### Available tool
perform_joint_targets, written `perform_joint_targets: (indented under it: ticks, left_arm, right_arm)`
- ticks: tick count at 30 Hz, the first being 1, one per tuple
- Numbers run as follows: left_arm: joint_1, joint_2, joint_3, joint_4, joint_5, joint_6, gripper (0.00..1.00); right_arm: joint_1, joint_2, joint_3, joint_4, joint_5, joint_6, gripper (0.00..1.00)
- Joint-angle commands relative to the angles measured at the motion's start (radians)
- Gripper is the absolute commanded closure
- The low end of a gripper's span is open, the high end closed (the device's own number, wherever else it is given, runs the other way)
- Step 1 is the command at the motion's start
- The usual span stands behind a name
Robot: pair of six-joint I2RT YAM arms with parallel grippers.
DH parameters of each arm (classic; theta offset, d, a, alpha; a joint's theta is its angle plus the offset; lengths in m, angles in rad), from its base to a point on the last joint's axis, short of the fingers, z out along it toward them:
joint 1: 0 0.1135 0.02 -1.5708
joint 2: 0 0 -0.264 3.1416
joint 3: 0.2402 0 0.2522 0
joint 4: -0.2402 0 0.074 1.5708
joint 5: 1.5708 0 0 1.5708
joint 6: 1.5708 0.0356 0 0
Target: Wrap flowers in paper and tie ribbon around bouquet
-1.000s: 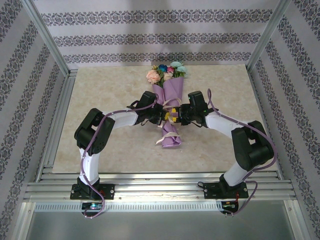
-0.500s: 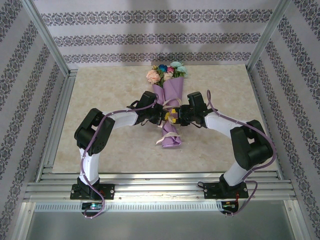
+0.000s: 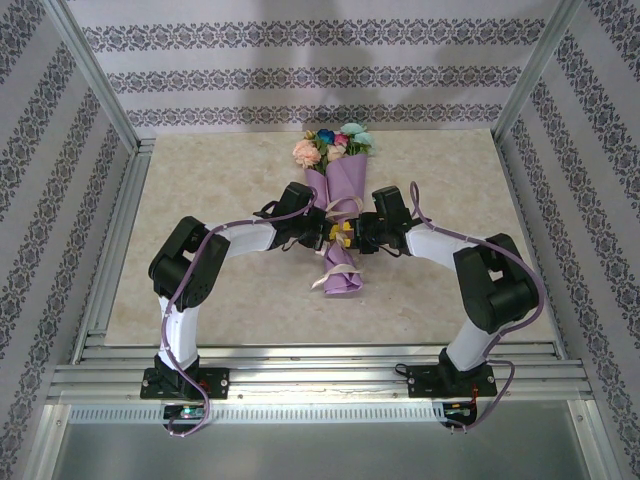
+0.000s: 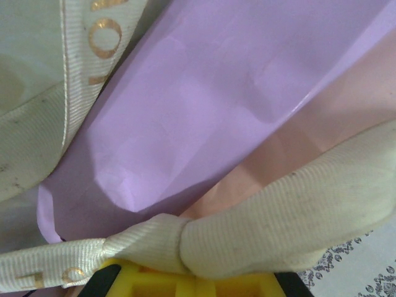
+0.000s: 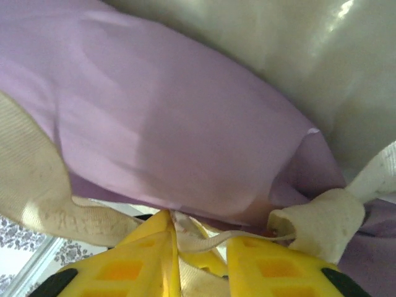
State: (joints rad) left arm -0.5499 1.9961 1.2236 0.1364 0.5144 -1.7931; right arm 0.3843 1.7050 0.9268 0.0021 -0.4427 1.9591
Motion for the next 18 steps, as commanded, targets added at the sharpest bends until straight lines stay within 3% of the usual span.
perform_joint_targets:
  ticks: [1, 4, 10, 15, 18]
  left_arm:
    - [-0.008, -0.023, 0.019, 0.007, -0.011, -0.009, 1.0]
    - [-0.009, -0.023, 0.019, 0.008, -0.012, -0.008, 1.0]
    - [-0.009, -0.023, 0.024, 0.004, -0.011, -0.009, 1.0]
    - [-0.009, -0.029, 0.024, -0.005, -0.01, -0.007, 1.0]
    - [-0.008, -0.034, 0.027, -0.025, -0.008, -0.002, 0.84]
  right_arm:
    - [0.006, 0.014, 0.008, 0.006, 0.02, 0.005, 0.74]
    - [0.006, 0.019, 0.009, 0.009, 0.021, 0.005, 0.77]
    - [0.002, 0.012, 0.014, 0.008, 0.039, 0.0, 0.98]
    - [-0.009, -0.023, 0.019, -0.011, 0.069, -0.024, 1.0]
    - [-0.021, -0.044, 0.025, -0.023, 0.079, -0.043, 1.0]
